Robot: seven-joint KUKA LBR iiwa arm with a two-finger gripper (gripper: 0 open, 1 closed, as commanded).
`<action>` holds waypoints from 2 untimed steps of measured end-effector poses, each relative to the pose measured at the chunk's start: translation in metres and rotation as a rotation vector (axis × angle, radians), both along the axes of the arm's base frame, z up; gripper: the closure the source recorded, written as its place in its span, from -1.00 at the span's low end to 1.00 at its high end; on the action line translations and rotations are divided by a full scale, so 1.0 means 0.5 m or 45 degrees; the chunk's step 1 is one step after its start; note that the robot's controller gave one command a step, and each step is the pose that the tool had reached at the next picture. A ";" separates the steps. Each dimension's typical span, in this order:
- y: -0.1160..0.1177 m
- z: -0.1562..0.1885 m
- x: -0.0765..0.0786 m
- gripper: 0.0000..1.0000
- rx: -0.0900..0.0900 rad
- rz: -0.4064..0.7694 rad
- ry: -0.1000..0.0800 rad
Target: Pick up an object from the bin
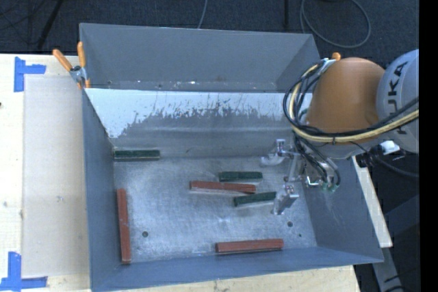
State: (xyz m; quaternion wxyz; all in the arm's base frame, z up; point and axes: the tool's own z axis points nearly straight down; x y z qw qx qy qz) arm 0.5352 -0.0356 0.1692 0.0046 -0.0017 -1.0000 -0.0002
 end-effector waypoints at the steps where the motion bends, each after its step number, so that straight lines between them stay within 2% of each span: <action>1: 0.000 0.008 0.004 -1.00 -0.001 0.001 -0.010; 2: -0.073 -0.188 0.007 1.00 0.001 -0.014 -0.011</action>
Offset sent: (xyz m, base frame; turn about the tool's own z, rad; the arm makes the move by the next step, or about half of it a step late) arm 0.0020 -0.0370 -0.0977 0.0106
